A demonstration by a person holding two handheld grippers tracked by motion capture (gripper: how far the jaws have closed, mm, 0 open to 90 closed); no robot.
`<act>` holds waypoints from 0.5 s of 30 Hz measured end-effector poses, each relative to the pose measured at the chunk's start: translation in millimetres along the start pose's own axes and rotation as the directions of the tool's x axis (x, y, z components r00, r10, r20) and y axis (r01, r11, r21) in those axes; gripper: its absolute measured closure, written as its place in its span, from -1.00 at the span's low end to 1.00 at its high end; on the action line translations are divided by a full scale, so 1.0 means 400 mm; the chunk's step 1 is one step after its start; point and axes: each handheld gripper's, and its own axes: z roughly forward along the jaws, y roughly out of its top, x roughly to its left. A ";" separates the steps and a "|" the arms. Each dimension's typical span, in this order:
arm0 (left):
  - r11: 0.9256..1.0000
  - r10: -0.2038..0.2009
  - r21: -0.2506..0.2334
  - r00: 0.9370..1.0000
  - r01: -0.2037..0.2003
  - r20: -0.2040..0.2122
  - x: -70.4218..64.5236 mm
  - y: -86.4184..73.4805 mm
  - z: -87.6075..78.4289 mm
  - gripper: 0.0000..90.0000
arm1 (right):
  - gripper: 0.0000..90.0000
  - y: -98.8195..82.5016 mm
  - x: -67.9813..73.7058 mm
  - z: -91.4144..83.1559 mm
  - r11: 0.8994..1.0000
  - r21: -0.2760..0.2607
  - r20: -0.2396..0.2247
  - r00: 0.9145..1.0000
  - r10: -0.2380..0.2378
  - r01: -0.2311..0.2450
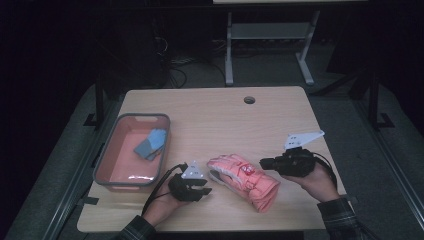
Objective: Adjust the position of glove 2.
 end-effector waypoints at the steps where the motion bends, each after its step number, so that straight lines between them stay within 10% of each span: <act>1: 1.000 -0.007 -0.001 1.000 0.007 0.006 -0.005 0.003 0.000 0.73 | 0.99 -0.009 -0.008 -0.005 1.000 0.007 0.014 1.000 0.003 -0.003; 3: 1.000 -0.008 -0.002 0.999 0.008 0.031 -0.012 0.012 -0.002 0.99 | 1.00 -0.031 -0.027 -0.012 1.000 0.021 0.034 0.999 0.014 -0.014; 15: 0.999 0.038 0.012 0.993 -0.039 0.115 -0.088 0.084 0.070 0.99 | 1.00 -0.161 -0.079 -0.007 0.989 0.132 0.066 0.996 0.063 -0.071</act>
